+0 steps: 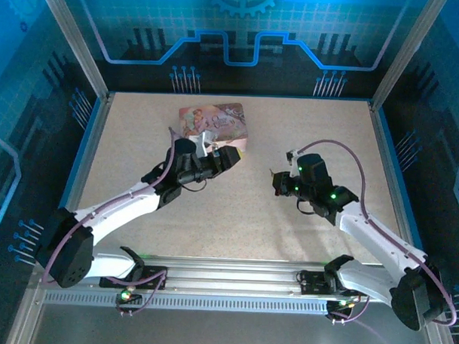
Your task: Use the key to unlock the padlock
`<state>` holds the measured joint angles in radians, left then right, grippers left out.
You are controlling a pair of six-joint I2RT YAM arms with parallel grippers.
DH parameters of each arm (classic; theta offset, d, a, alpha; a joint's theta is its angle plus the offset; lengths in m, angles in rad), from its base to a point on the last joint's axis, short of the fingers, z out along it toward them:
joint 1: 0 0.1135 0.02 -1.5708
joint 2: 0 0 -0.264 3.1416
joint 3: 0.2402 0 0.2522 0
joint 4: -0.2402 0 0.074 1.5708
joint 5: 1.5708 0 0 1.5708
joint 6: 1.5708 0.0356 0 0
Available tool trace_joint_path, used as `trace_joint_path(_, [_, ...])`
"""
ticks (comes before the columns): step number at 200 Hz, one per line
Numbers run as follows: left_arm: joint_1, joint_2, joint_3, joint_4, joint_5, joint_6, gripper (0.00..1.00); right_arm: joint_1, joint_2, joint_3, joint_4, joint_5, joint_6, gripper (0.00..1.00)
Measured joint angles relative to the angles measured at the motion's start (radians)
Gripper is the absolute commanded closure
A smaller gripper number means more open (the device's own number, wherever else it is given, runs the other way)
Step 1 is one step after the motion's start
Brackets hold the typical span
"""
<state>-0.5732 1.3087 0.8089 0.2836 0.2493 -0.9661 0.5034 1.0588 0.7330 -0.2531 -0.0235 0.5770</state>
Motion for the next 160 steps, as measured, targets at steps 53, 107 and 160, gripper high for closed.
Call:
trace_joint_path(53, [-0.045,0.065,0.083,0.018,0.042,0.021,0.40,0.072,-0.013,0.064,0.032,-0.007,-0.001,1.00])
trace_joint_path(107, [-0.073,0.106,0.118,0.045,0.064,0.033,0.51,0.135,-0.013,0.158,0.045,-0.007,-0.033,1.00])
trace_joint_path(160, [-0.073,0.116,0.118,0.062,0.063,0.030,0.60,0.159,0.012,0.180,0.044,-0.006,-0.055,1.00])
